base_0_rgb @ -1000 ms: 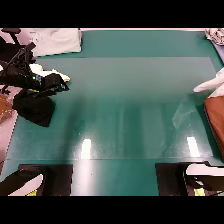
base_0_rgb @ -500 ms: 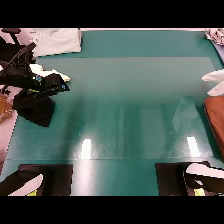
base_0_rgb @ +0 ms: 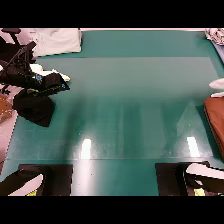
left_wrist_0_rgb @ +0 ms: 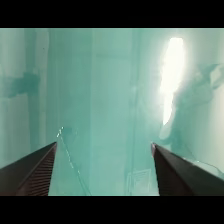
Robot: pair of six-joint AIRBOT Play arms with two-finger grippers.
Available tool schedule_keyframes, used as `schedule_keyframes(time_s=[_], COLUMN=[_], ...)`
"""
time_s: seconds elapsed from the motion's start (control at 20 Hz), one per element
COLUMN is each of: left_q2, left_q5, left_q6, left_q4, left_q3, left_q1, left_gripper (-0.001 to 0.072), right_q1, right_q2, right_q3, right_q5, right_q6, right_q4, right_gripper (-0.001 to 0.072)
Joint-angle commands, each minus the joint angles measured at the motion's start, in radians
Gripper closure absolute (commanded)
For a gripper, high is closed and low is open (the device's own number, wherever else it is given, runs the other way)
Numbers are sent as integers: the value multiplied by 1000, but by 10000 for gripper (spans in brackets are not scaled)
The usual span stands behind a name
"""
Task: Fold the shirts.
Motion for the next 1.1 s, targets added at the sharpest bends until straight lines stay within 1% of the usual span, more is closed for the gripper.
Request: schedule_keyframes(time_s=[0.0,0.1,0.2,0.25,0.35,0.6,0.85,0.95,1.0,1.05], left_q2=[1,1,1,0,0,0,0,0,0,0], left_q5=[5,6,6,7,11,33,39,34,35,37], left_q6=[0,1,2,8,20,26,26,26,26,26], left_q4=[-2,-2,-2,-2,-2,-2,-2,-2,-2,-2], left_q3=[0,0,0,0,0,0,0,0,0,0], left_q1=[0,0,0,0,0,0,0,0,0,0], left_gripper=[44,44,44,44,44,44,44,44,44,44], right_q1=[2,2,1,1,1,1,-11,-55,-80,-110], right_q2=[5,5,10,19,47,116,175,188,189,189], right_q3=[0,0,-16,-46,-142,-462,-705,-762,-778,-787], right_q5=[193,282,331,342,340,274,196,148,137,130], right_q6=[33,33,33,32,30,30,24,2,-26,-48], right_q4=[-122,-230,-348,-402,-457,-488,-658,-674,-683,-684], right_gripper=[696,695,694,694,693,692,689,687,652,469])
